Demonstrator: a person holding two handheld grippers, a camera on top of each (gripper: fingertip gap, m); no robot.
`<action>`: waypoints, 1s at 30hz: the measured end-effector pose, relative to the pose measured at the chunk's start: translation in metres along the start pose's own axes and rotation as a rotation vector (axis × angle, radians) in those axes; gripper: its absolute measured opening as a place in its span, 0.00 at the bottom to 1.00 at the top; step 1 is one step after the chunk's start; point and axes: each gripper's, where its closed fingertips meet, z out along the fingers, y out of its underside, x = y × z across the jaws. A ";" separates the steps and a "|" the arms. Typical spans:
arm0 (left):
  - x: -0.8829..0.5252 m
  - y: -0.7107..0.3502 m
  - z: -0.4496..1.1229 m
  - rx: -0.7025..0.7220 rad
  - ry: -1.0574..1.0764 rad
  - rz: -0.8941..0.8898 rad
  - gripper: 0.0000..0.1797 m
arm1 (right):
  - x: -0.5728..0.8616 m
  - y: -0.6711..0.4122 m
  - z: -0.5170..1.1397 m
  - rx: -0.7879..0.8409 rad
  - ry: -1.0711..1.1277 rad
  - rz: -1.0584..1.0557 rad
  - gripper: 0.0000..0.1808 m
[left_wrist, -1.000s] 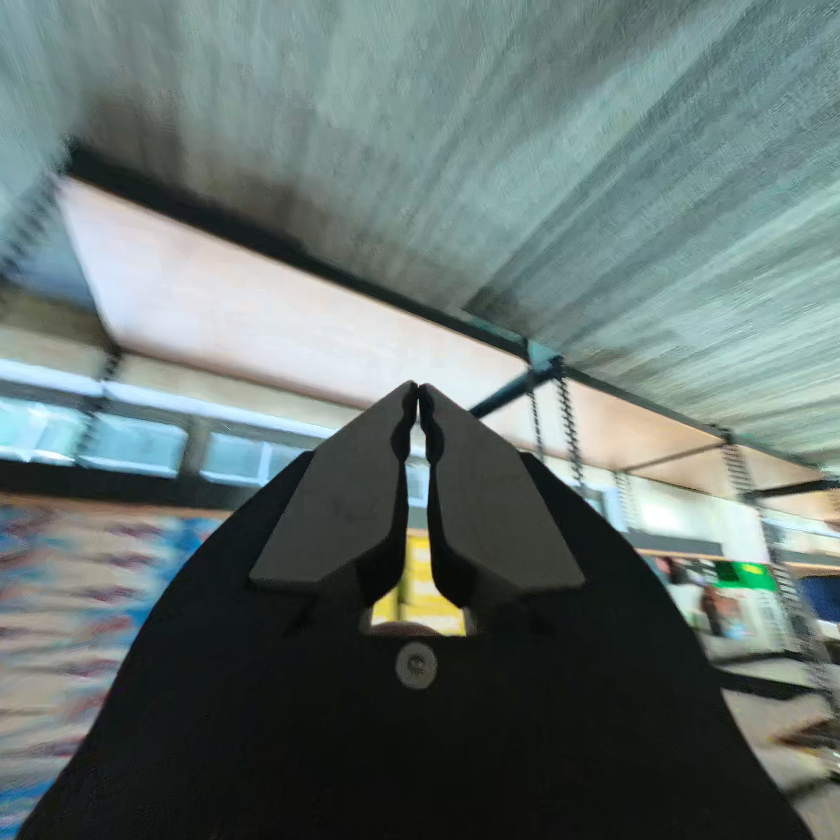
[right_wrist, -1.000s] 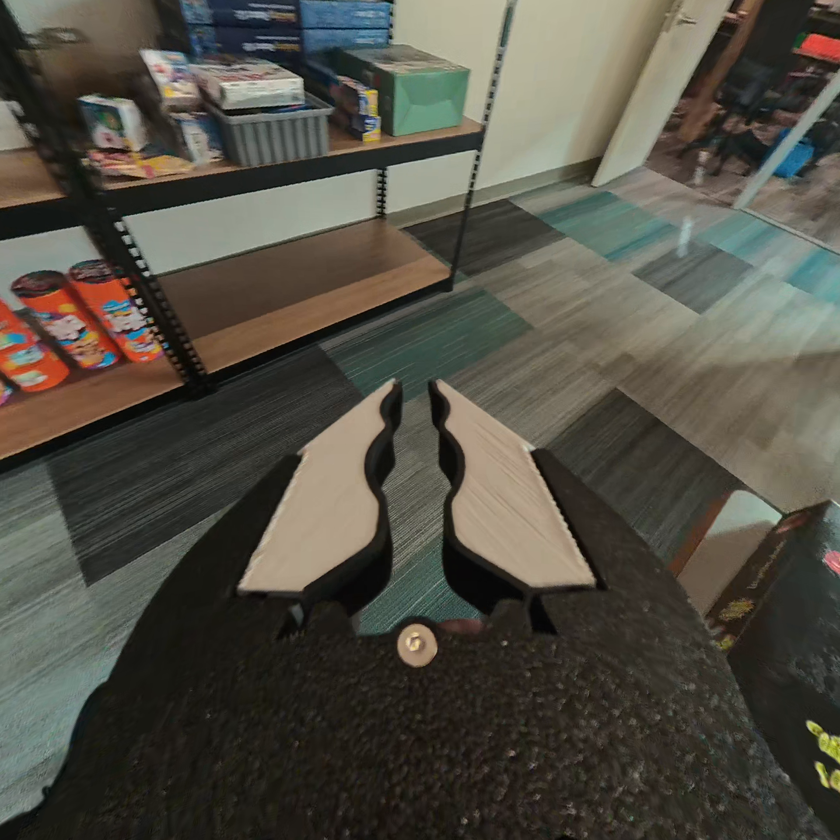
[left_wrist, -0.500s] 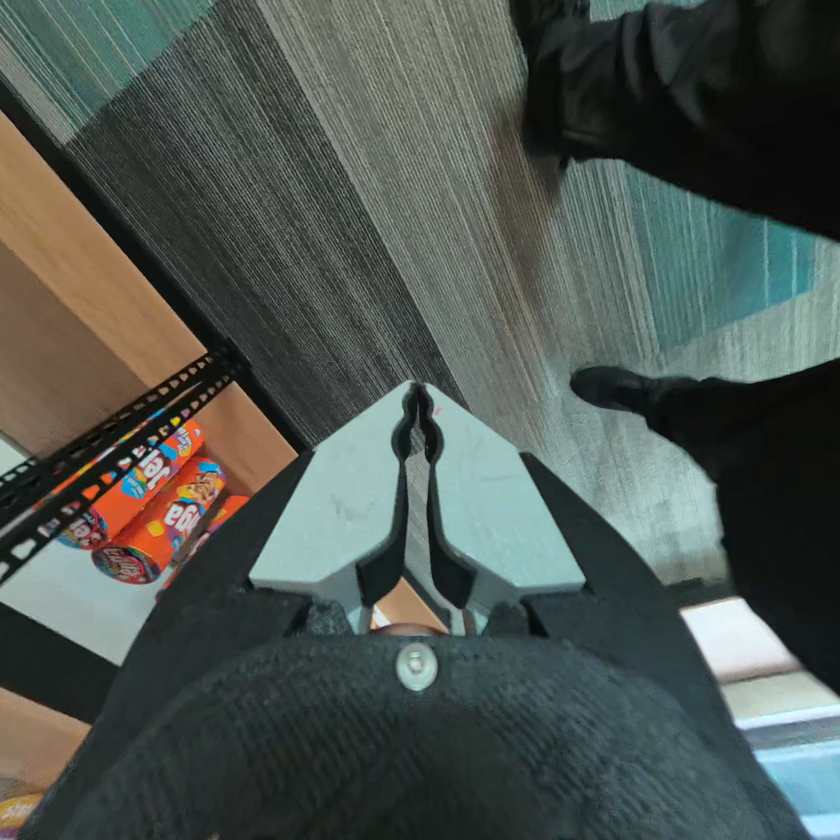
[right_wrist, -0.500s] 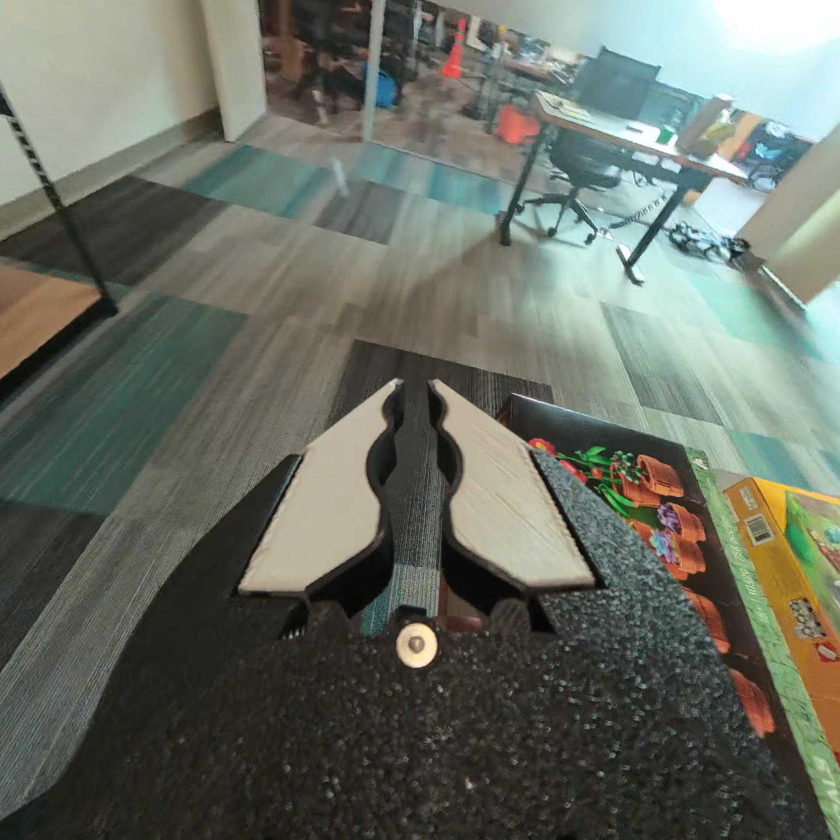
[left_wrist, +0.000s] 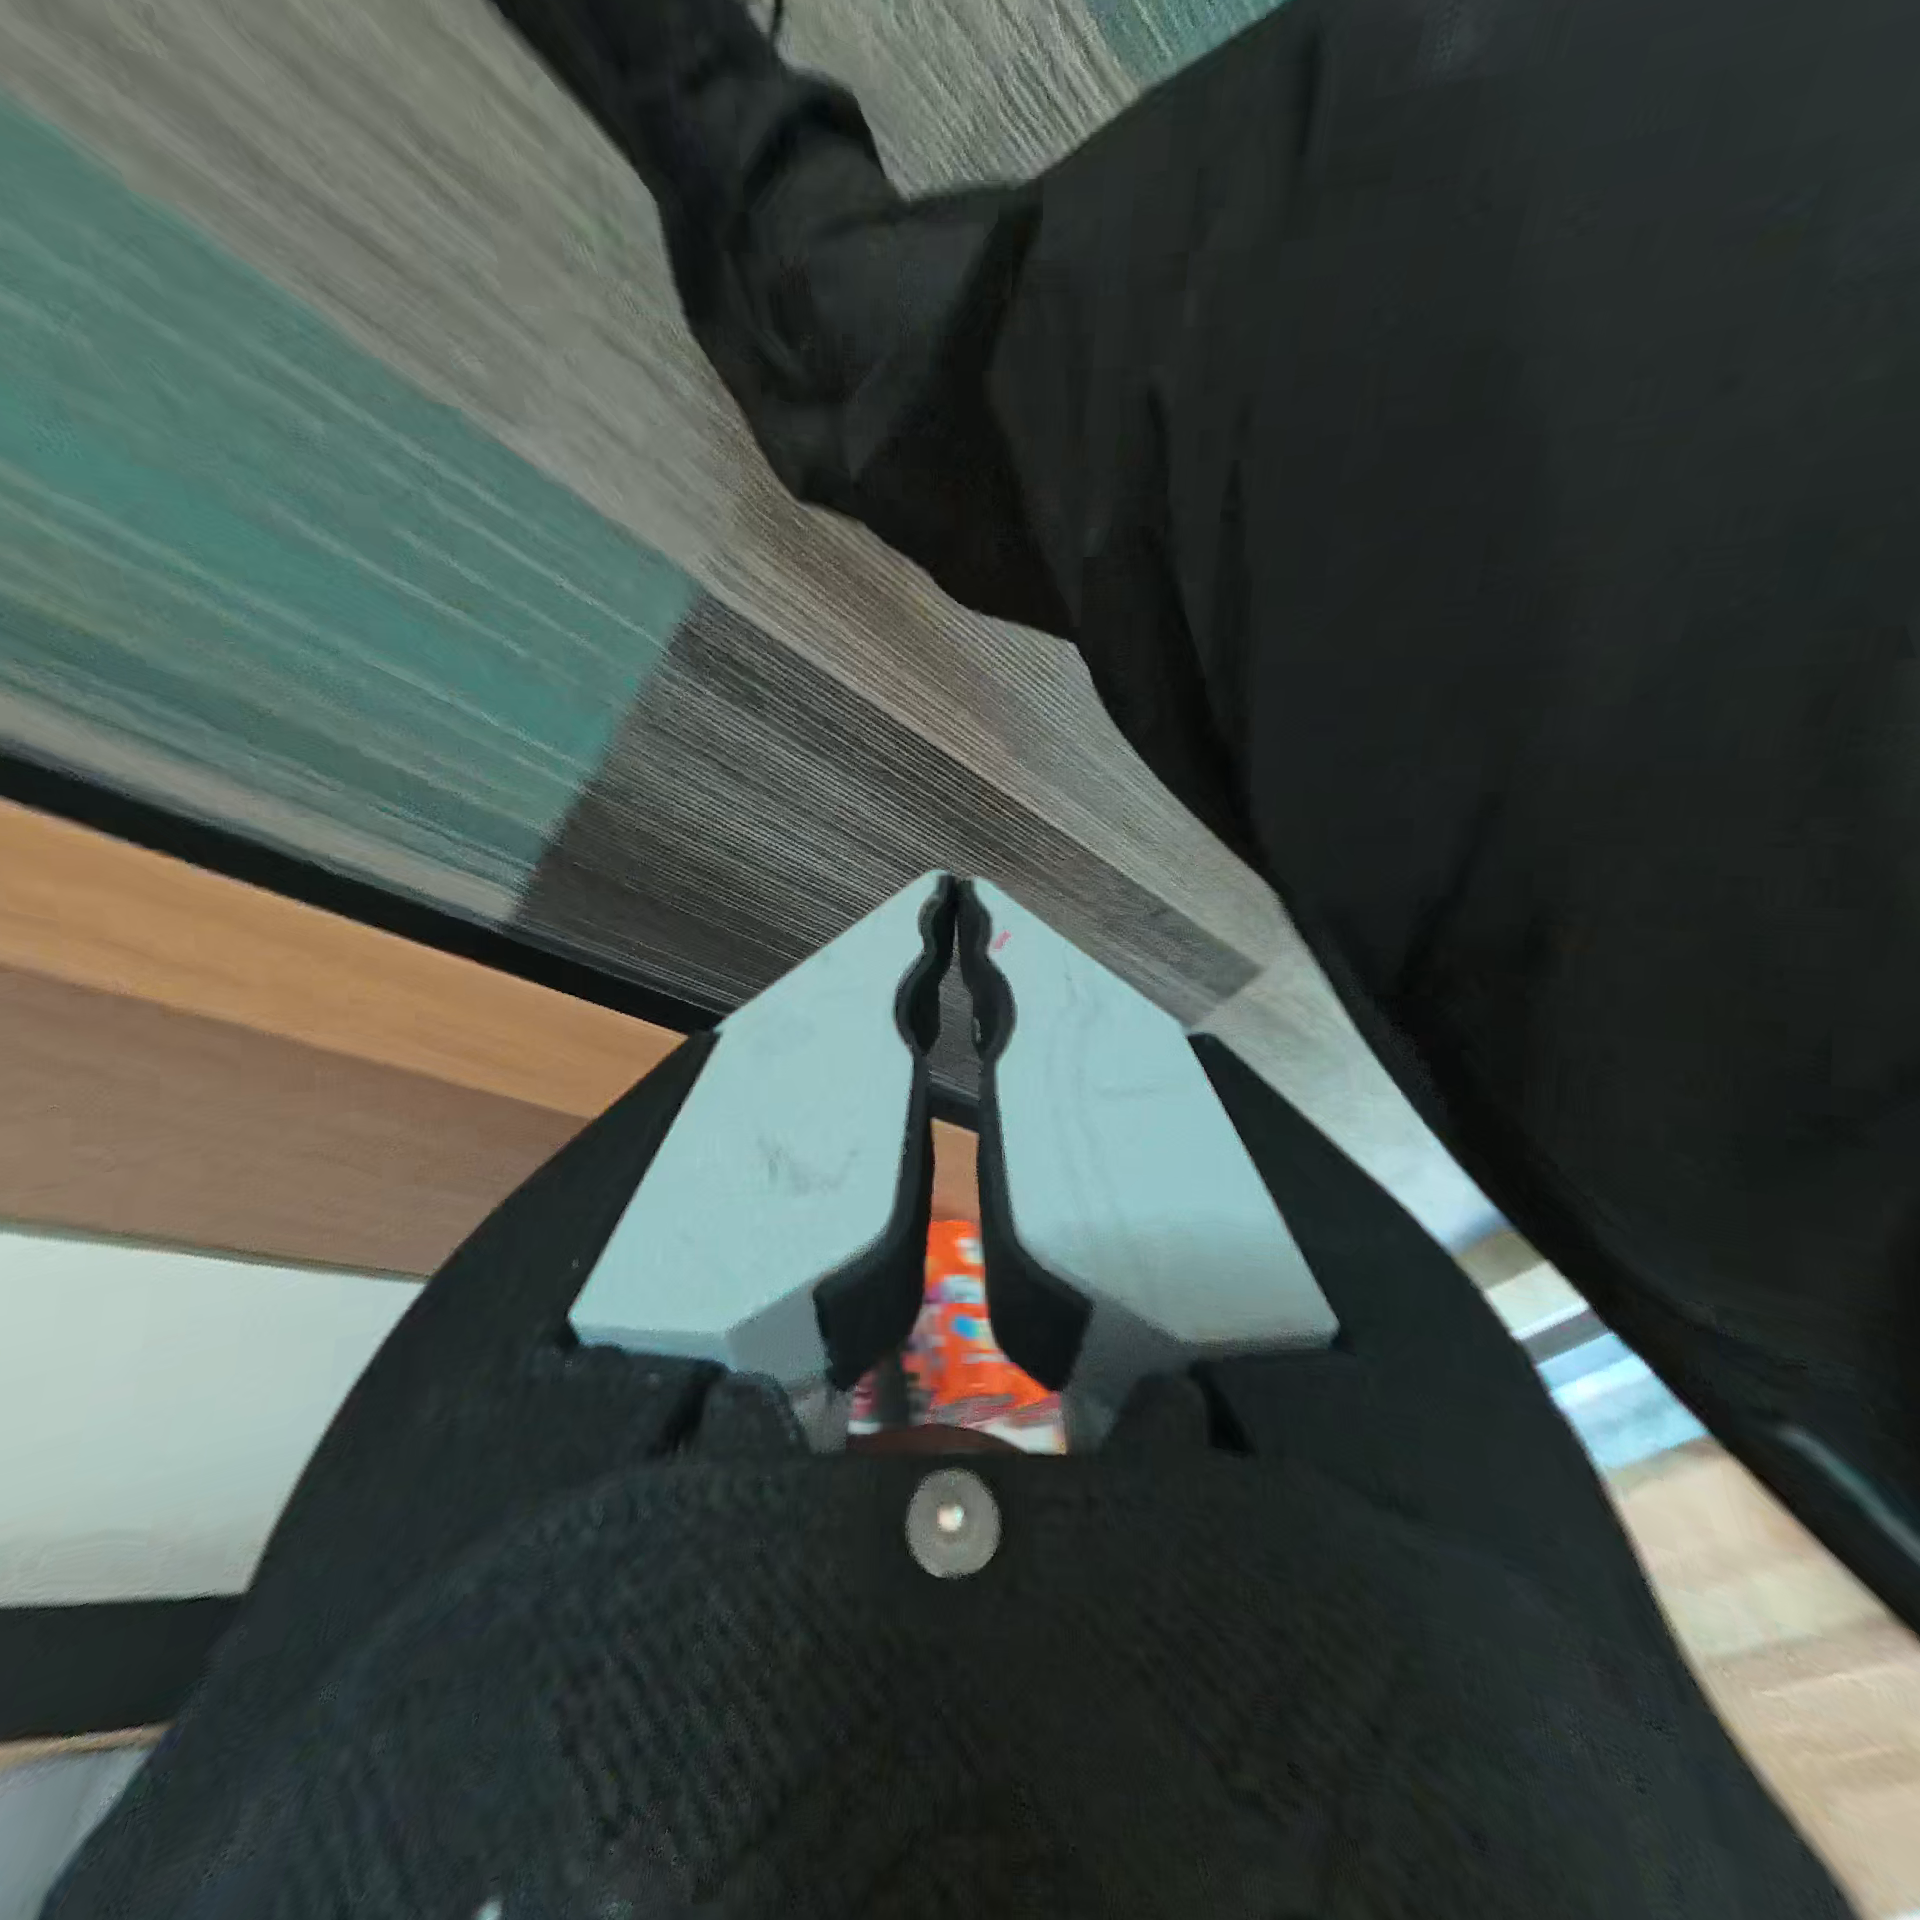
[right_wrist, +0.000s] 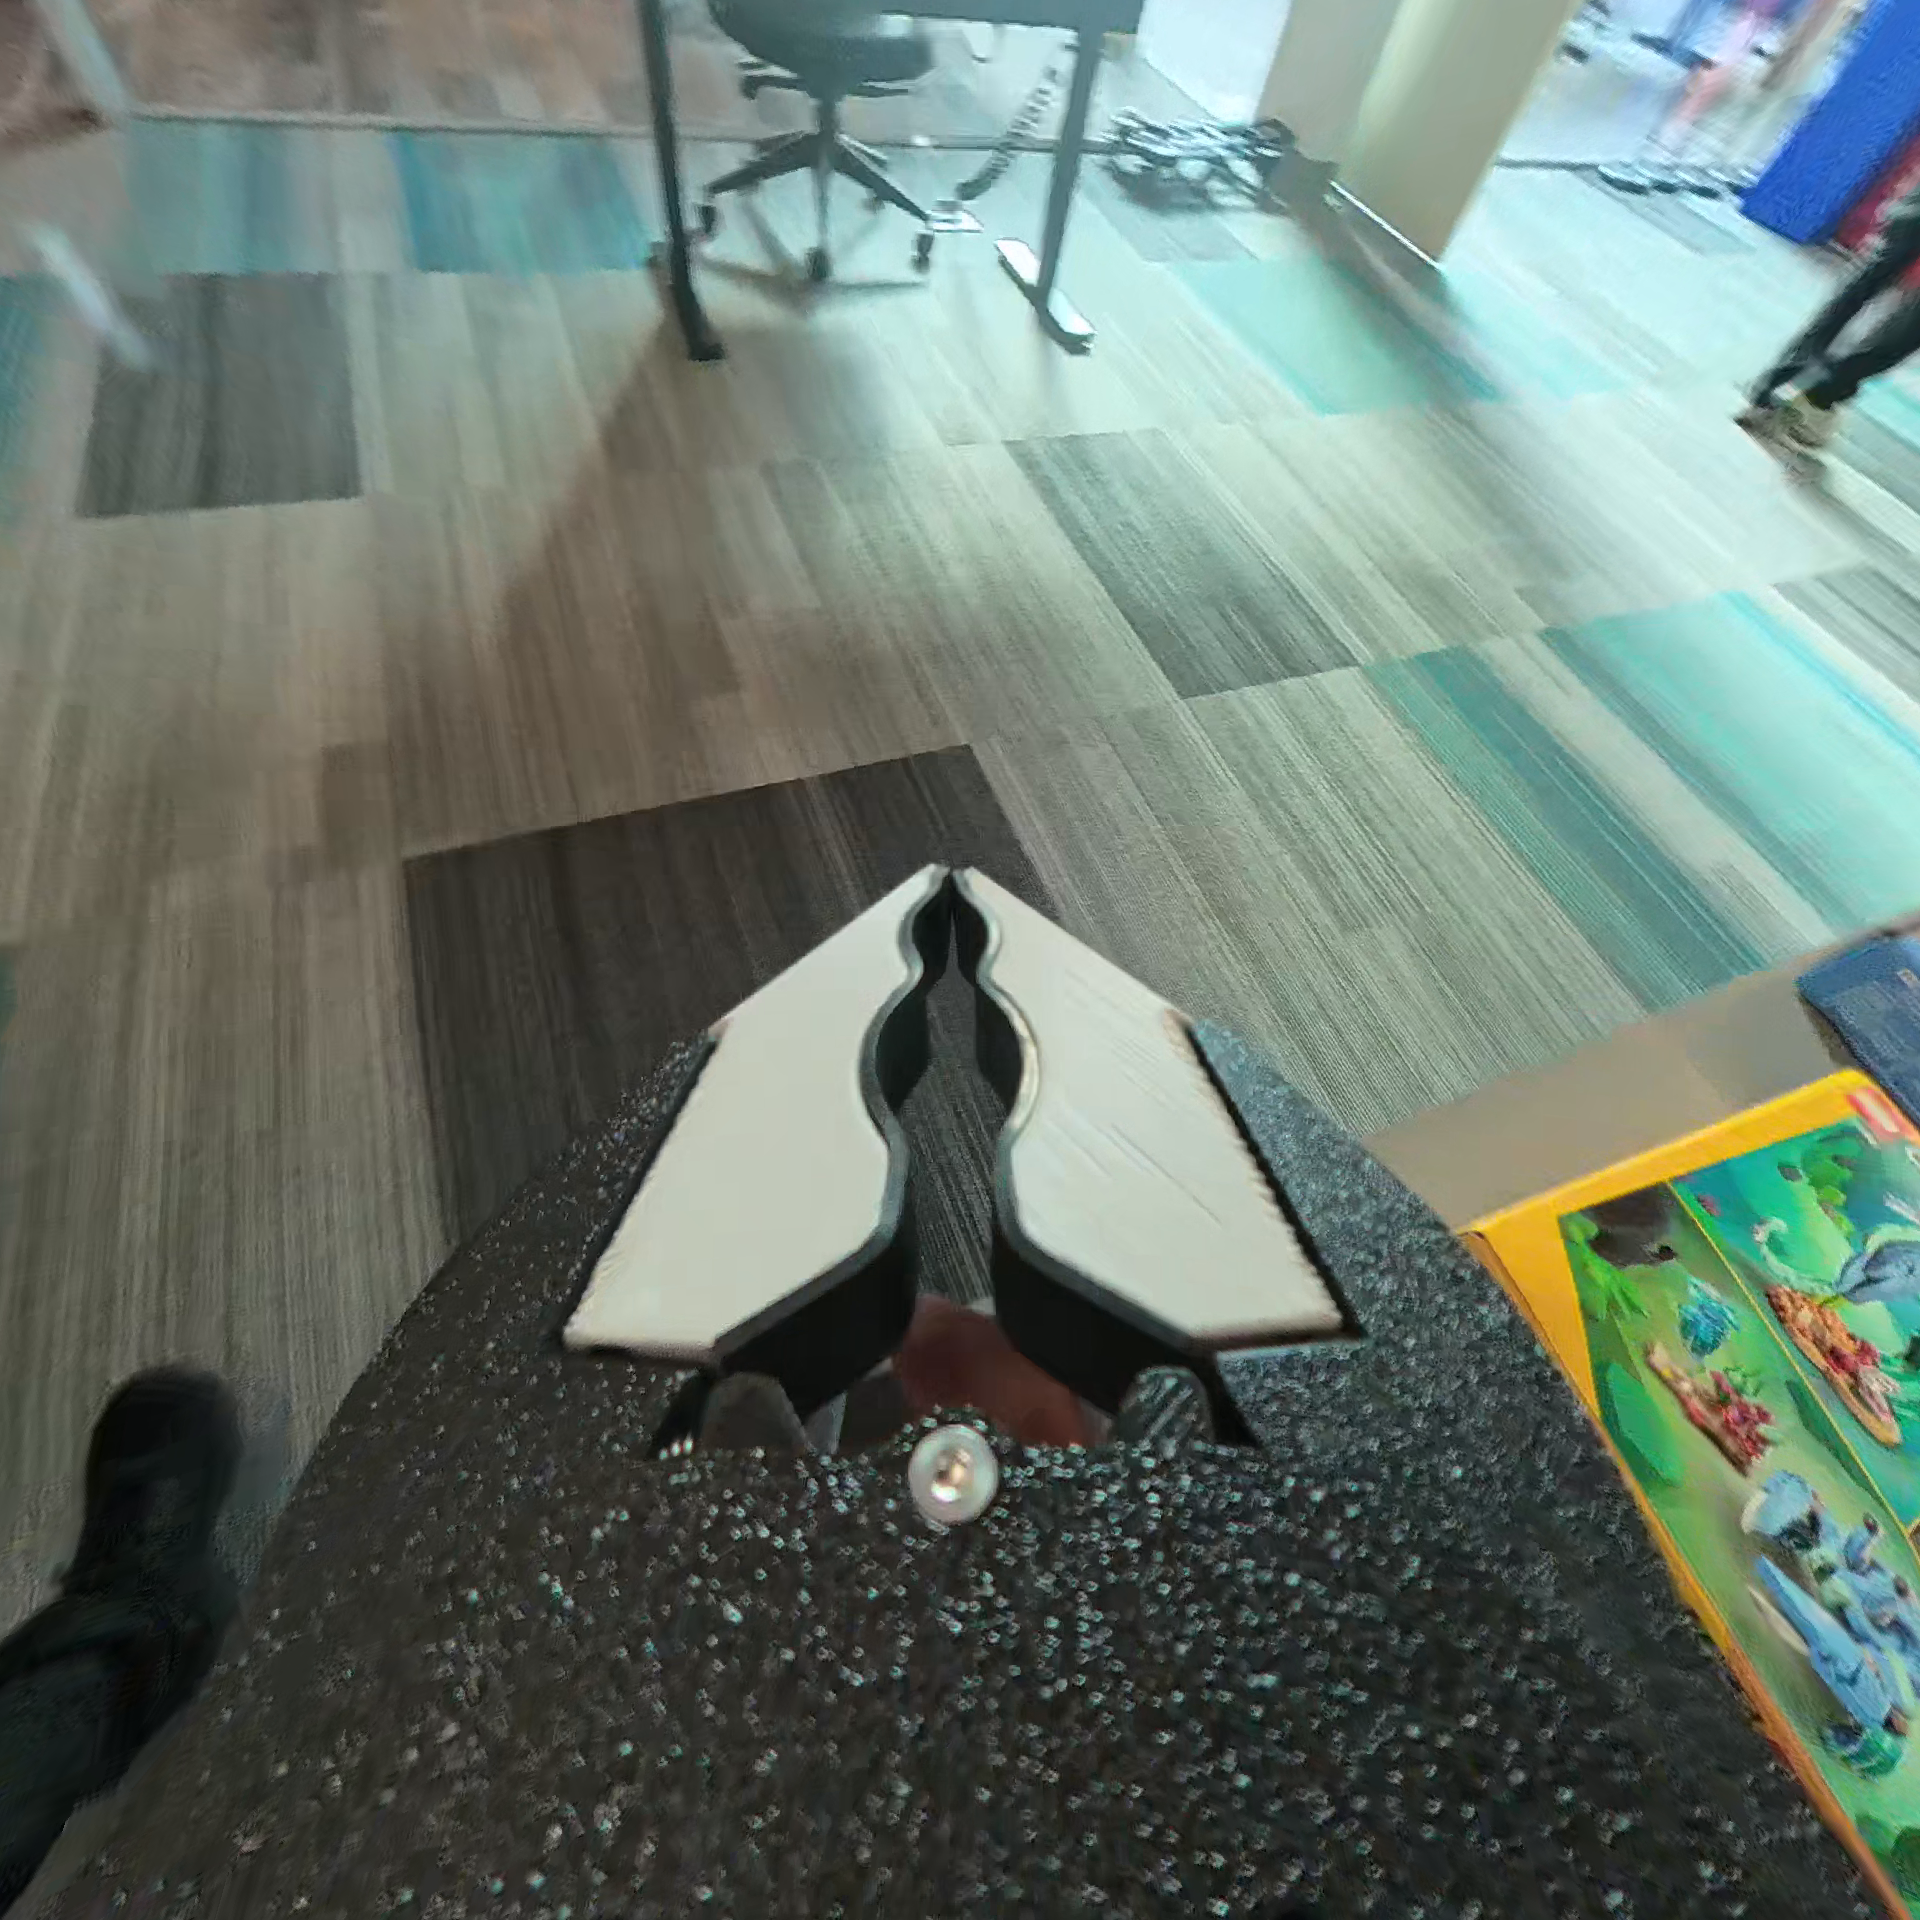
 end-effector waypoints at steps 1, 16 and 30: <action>-0.025 -0.038 -0.004 -0.020 -0.005 0.058 0.00 | 0.010 0.001 0.014 -0.012 0.043 0.027 0.00; -0.107 -0.681 -0.161 0.116 -0.128 0.693 0.00 | 0.157 0.023 0.135 -0.204 0.465 0.415 0.00; 0.159 -1.086 -0.213 -0.012 -0.139 0.917 0.00 | 0.513 0.026 0.264 -0.322 0.632 0.590 0.01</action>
